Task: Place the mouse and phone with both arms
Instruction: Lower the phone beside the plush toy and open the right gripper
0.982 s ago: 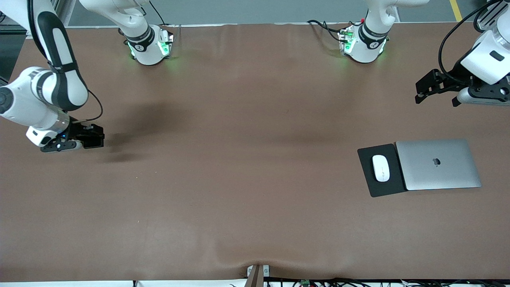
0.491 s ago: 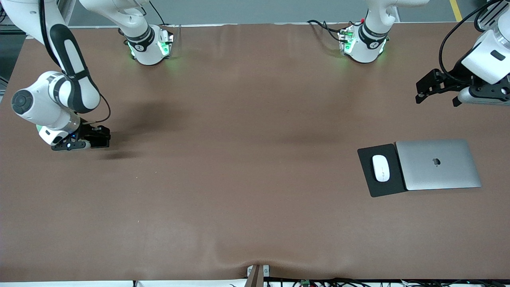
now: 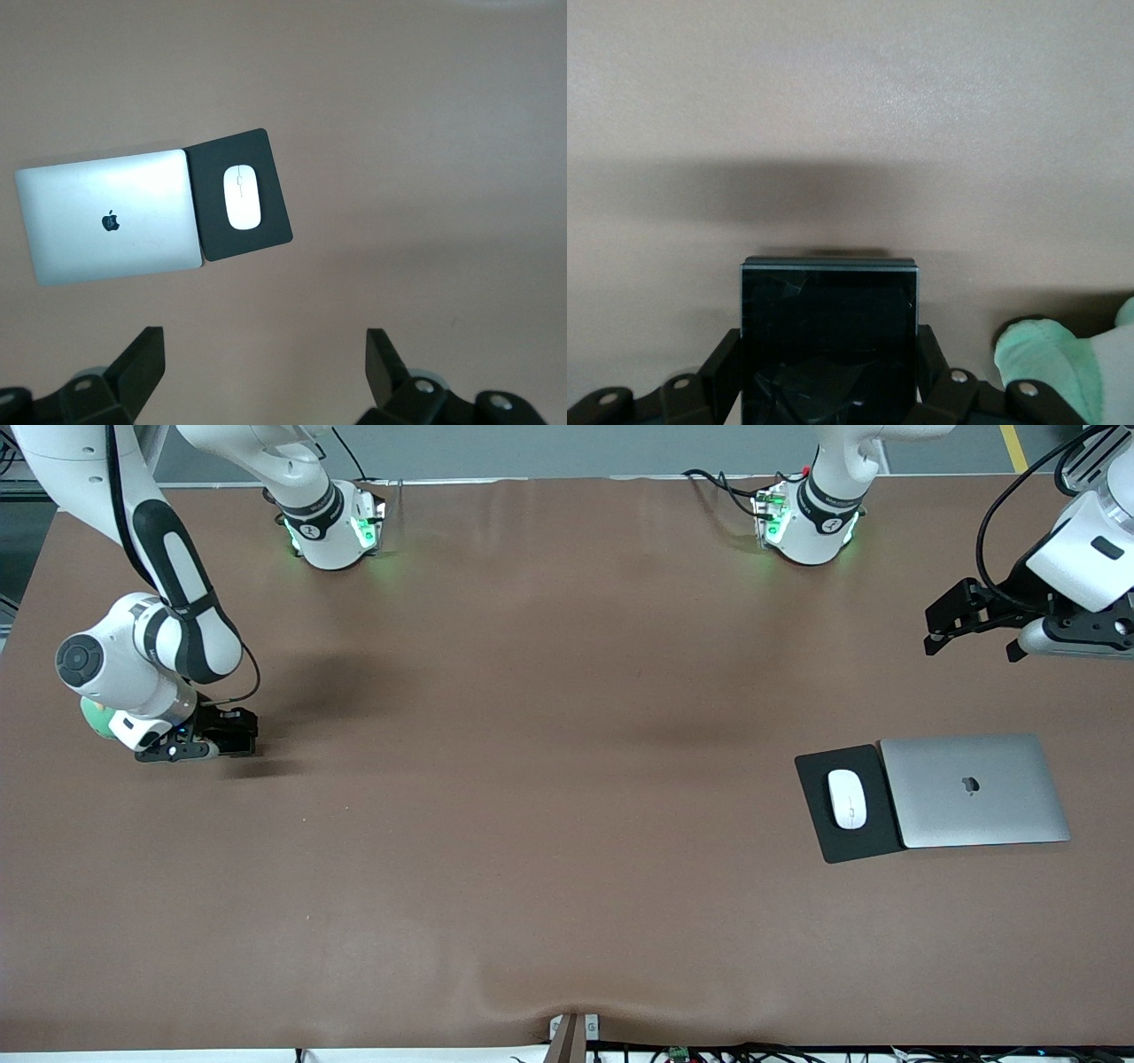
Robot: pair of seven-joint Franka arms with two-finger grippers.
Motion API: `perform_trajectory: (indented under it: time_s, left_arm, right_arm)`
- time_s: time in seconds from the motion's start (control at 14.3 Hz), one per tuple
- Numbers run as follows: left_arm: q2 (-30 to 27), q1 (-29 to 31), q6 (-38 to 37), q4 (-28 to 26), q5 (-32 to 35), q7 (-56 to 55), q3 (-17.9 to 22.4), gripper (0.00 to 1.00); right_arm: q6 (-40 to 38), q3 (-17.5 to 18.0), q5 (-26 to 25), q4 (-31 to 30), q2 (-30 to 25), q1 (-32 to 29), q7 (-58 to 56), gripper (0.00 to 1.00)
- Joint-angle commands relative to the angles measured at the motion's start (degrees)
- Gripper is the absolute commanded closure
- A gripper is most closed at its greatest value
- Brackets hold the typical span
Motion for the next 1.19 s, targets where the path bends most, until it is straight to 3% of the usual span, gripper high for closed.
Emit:
perform_trajectory:
  time_s: [0.0,0.21,0.42,0.77,0.84,0.91,1.12]
  left_arm:
    - [0.14,-0.09,-0.33,1.02,-0.97,-0.88,0.50,0.00]
    - [0.22,0.00,-0.42,0.94,-0.97,-0.97,0.51,0.00]
    - [0.14,0.17,-0.42,0.93,-1.06,-0.88,0.51,0.00]
    - [0.05,0.26,-0.85,0.58,-1.15,-0.88,0.50,0.00]
    - [0.05,0.26,-0.86,0.41,-1.15,-0.88,0.42,0.00]
    - [0.05,0.26,-0.86,0.41,-1.15,-0.88,0.50,0.00]
    - [0.48,0.17,-0.77,1.02,-0.97,-0.45,0.51,0.00]
  right_arm:
    - [0.76,0.77,3.72,-2.23,-0.70,-0.36,-0.52,0.63]
    - [0.76,0.78,4.44,-2.41,-0.70,-0.26,-0.79,0.34]
    - [0.85,0.78,4.52,-2.41,-0.27,-0.44,-1.93,0.16]
    - [3.13,0.78,4.61,-2.23,1.32,-0.70,-3.07,0.10]
    - [2.70,0.78,4.70,-2.23,1.14,-0.70,-2.99,0.00]
    - [2.35,0.78,4.79,-2.23,0.71,-0.62,-2.90,0.00]
    - [-5.01,0.60,4.79,0.04,-3.15,-0.44,-2.90,0.00]
